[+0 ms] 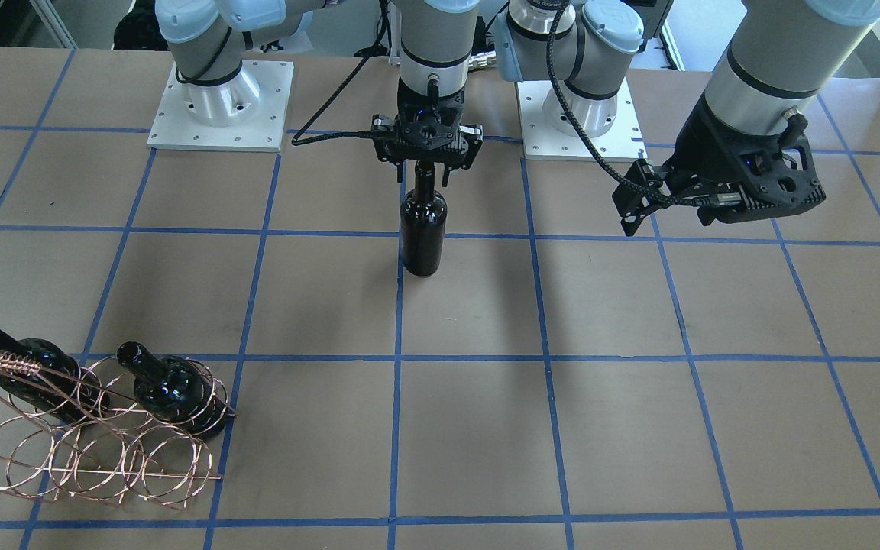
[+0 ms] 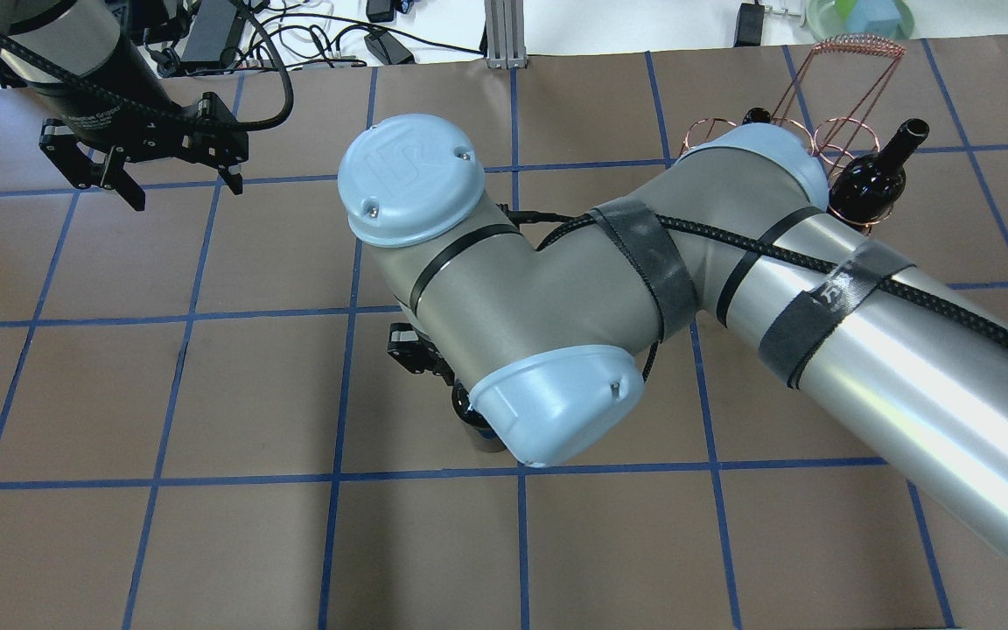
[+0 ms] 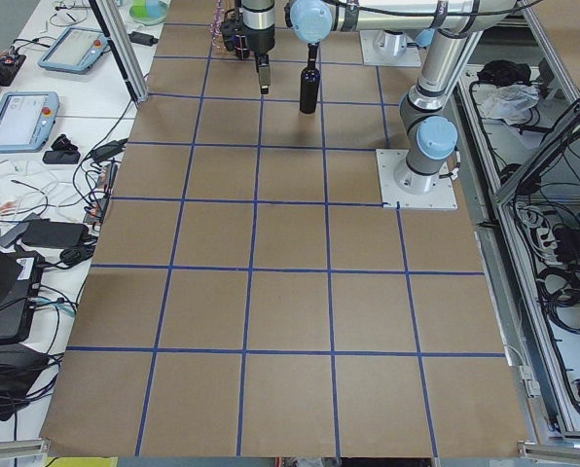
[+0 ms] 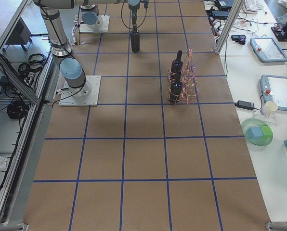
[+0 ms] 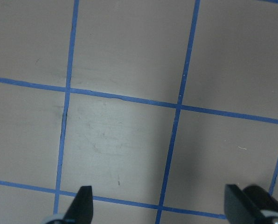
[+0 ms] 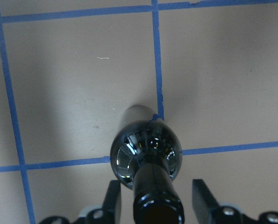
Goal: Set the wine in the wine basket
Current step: 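Retract the left gripper while the right gripper reaches down to the bottle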
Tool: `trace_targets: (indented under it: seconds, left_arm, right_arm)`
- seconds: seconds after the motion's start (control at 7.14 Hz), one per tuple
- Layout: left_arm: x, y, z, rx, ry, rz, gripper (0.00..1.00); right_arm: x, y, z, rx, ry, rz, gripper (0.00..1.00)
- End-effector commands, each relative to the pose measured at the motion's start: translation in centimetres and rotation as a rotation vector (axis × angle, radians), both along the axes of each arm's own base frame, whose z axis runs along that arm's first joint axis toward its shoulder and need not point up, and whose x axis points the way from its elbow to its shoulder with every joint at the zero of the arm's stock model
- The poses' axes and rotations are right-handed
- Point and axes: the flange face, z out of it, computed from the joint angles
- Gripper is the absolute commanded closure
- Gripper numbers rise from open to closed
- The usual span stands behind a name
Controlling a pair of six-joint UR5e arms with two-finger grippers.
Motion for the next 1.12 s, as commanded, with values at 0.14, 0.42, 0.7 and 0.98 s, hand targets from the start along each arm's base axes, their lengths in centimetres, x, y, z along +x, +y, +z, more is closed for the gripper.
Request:
trace_targets:
  seconds: [0.14,0.42,0.7,0.98]
  left_arm:
    - [0.0,0.0,0.0,0.000,-0.001,0.000,0.00]
    - [-0.1,0.0,0.0,0.002,0.000,-0.001,0.00]
    - [-0.1,0.3,0.4,-0.004,0.000,-0.001,0.00]
    - [-1.0,1.2,0.3,0.038,0.020,-0.012,0.00]
  right_arm:
    - [0.1,0.0,0.1,0.002,-0.014,-0.016,0.89]
    - [-0.2,-1.2,2.0,-0.038,-0.024,-0.025,0.89]
    - [-1.9,-2.9,4.9,-0.046,-0.033,-0.054,0.88]
    - [-10.4,-5.1,7.7,0.025,-0.003,0.029,0.88]
